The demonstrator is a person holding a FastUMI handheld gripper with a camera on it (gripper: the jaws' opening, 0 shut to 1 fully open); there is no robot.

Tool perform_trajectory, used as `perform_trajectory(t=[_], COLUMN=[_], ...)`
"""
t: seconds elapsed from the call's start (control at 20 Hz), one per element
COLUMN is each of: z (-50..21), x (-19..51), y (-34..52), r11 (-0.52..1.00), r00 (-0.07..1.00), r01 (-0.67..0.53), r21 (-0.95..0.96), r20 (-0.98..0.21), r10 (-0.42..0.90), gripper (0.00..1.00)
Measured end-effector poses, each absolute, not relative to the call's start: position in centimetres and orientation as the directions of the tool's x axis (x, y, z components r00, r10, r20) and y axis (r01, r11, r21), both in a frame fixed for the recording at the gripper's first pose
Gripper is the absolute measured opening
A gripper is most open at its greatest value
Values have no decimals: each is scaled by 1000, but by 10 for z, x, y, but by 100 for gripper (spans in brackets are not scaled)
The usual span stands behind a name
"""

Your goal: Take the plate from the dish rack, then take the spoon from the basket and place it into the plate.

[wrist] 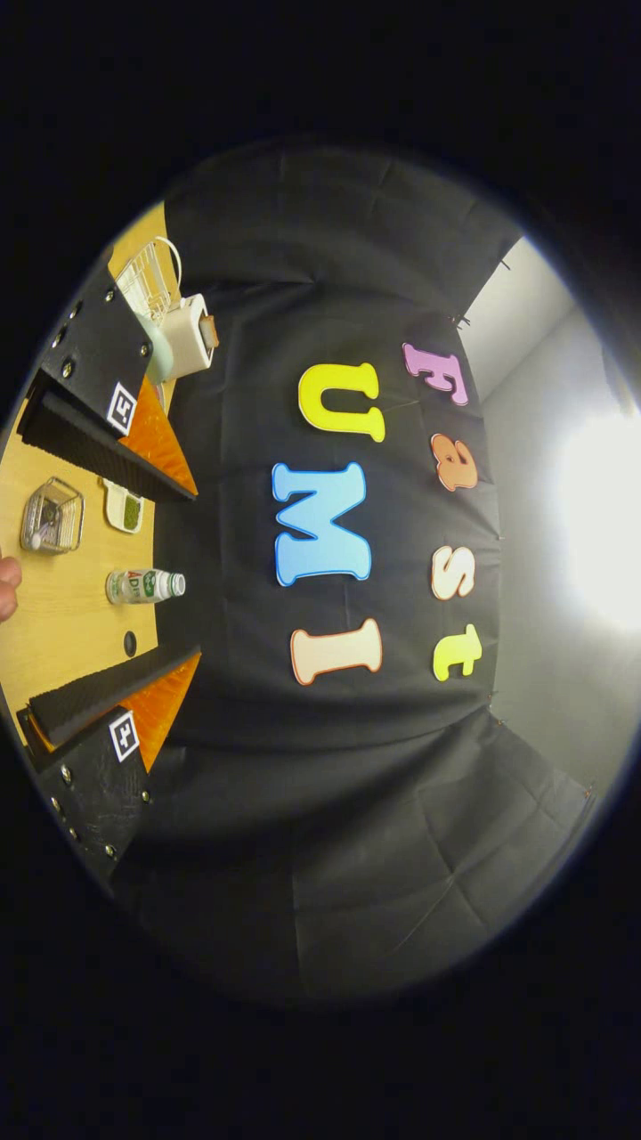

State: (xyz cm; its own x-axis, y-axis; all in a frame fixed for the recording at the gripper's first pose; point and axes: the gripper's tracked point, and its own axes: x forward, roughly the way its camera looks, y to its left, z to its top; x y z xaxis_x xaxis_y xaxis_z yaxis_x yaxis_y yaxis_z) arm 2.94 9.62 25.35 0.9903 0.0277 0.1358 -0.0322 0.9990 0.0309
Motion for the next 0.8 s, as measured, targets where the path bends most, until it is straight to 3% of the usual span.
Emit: perform_trajectory(t=[0.55, 0.65, 0.8], z=[318, 312, 287], x=[49, 57, 64], y=[238, 250, 278], r11=[996, 996, 988], r00=[984, 990, 988], r01=[-82, -82, -133], r21=[40, 47, 76], r20=[159, 116, -63], r10=[75, 76, 138], gripper=[97, 97, 97])
